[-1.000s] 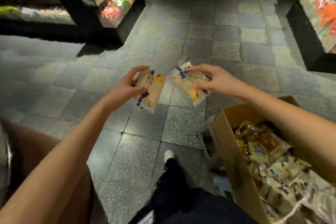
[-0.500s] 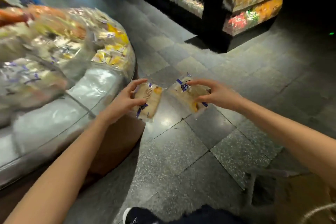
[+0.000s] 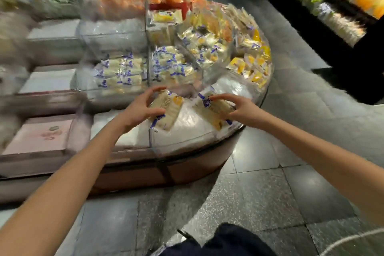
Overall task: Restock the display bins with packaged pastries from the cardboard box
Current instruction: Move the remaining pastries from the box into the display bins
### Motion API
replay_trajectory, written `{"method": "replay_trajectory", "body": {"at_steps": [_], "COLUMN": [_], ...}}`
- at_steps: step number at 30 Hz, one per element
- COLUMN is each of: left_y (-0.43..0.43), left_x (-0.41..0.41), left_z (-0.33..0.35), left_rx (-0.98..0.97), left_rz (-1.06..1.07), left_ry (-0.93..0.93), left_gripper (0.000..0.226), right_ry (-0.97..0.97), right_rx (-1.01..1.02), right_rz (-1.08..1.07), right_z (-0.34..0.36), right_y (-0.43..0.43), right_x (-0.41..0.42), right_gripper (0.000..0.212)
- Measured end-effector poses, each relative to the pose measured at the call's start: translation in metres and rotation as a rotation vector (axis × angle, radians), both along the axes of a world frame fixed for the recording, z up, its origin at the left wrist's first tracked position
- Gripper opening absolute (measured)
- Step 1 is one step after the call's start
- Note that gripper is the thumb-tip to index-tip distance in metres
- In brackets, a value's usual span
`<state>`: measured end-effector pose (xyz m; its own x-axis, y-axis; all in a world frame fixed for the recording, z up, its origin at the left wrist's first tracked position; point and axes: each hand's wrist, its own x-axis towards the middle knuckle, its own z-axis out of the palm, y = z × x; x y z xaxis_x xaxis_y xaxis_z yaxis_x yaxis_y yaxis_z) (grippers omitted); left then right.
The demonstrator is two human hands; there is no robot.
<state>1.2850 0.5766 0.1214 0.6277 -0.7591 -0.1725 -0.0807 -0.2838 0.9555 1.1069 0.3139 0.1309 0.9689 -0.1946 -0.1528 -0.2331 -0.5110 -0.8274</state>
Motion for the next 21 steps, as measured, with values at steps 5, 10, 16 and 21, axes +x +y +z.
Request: {"method": "replay_trajectory", "body": {"at_steps": [5, 10, 16, 21], "left_y": [0.050, 0.080, 0.103, 0.113], "left_x": [0.060, 0.109, 0.187, 0.251], "left_z": [-0.009, -0.017, -0.024, -0.028], "left_rx": [0.051, 0.111, 0.166, 0.240], "left_rz": [0.069, 0.161, 0.204, 0.194], "left_ry": [-0.031, -0.070, -0.067, -0.076], "left_gripper": [0.064, 0.066, 0.066, 0.068], "right_ry": [0.011, 0.013, 0.014, 0.016], "right_rx": [-0.005, 0.022, 0.017, -0.048], "right_rz": [0.122, 0.249, 0.353, 0.409], "right_z": [-0.001, -0.011, -0.026, -0.037], "right_y": [0.029, 0.043, 0.047, 0.053], "right_x": [0.089, 0.167, 0.264, 0.337], "right_gripper": [0.054, 0.057, 0.056, 0.051]}}
